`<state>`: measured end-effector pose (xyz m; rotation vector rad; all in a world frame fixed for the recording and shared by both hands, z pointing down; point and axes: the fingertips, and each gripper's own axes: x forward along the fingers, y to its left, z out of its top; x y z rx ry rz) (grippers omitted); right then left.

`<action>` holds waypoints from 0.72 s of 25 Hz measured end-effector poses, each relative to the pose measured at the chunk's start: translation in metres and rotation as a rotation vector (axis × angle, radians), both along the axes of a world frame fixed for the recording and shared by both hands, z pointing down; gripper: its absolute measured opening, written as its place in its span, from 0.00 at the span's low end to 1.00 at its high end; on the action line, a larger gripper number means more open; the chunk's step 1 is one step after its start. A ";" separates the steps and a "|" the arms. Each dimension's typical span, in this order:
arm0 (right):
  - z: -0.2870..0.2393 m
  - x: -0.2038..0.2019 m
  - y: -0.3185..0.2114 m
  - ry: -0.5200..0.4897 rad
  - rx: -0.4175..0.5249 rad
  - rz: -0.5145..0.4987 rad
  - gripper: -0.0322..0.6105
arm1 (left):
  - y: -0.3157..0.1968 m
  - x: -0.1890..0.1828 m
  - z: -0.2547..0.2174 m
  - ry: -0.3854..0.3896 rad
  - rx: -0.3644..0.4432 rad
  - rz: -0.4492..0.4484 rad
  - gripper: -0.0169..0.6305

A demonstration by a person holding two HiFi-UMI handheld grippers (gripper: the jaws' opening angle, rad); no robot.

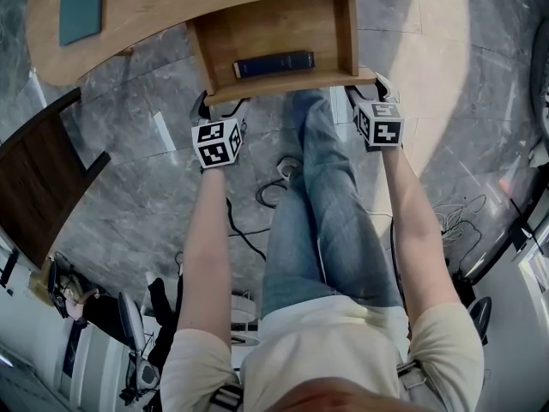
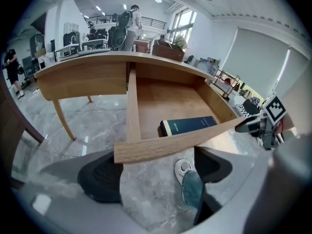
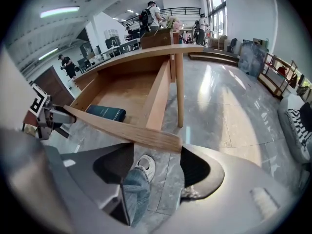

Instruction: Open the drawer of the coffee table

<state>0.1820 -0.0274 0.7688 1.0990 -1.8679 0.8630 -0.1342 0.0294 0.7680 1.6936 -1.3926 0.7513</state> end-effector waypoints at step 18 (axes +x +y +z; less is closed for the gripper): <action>0.027 0.004 0.019 0.034 -0.028 0.011 0.52 | 0.023 0.004 0.028 0.001 -0.032 0.000 0.74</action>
